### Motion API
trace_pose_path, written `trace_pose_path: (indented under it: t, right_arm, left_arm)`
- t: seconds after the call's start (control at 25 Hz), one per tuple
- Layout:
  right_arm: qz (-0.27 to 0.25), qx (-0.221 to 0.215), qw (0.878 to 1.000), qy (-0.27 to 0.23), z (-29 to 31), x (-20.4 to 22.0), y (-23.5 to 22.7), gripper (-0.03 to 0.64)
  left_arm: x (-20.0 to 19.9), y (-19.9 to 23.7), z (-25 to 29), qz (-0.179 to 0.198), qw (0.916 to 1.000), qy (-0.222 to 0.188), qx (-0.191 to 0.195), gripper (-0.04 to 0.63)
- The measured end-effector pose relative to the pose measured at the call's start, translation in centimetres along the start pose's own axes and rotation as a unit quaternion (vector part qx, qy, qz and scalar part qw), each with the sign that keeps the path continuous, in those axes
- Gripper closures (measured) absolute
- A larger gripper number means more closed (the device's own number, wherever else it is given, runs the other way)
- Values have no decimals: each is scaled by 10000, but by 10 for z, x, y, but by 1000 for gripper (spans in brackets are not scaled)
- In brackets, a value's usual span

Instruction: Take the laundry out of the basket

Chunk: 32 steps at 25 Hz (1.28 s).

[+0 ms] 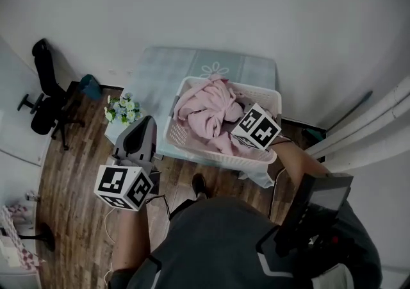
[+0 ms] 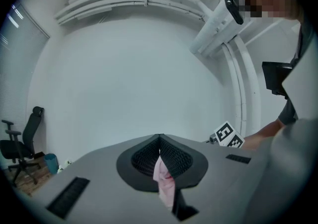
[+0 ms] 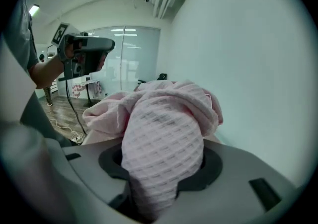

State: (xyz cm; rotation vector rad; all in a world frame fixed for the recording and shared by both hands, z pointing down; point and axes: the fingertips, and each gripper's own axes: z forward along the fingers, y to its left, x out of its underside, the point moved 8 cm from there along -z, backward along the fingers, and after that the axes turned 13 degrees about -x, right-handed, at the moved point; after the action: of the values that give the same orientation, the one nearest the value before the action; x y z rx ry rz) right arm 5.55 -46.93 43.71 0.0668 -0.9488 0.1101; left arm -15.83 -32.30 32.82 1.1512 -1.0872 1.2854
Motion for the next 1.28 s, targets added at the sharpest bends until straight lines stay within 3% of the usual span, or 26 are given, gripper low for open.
trace_pose_path:
  t: [0.32,0.6,0.76,1.0,1.28]
  right_arm:
    - [-77,358,9926,-1155,-72,-37,16,380]
    - [-187,508,9758,-2117,-113,-68,29,380]
    - [-261,470,9659,-2534,-131,-102,48,380]
    - [-498,175,9567,-2863,-124,-165,75,380]
    - [-554,-126,9508,-3046,-88,-189,141,379]
  left_arm:
    - [-11,-31,-33,105,9992,-121,-362,586]
    - [-6,-34,-61,333,9966,-111,-740,586]
    - [-10,-25,-82,267,9954,-184,-898,586]
    - [-28,14,-110,121,9908,-422,-1278,586]
    - [-11,53,-178,71,9859,-511,-1594,586]
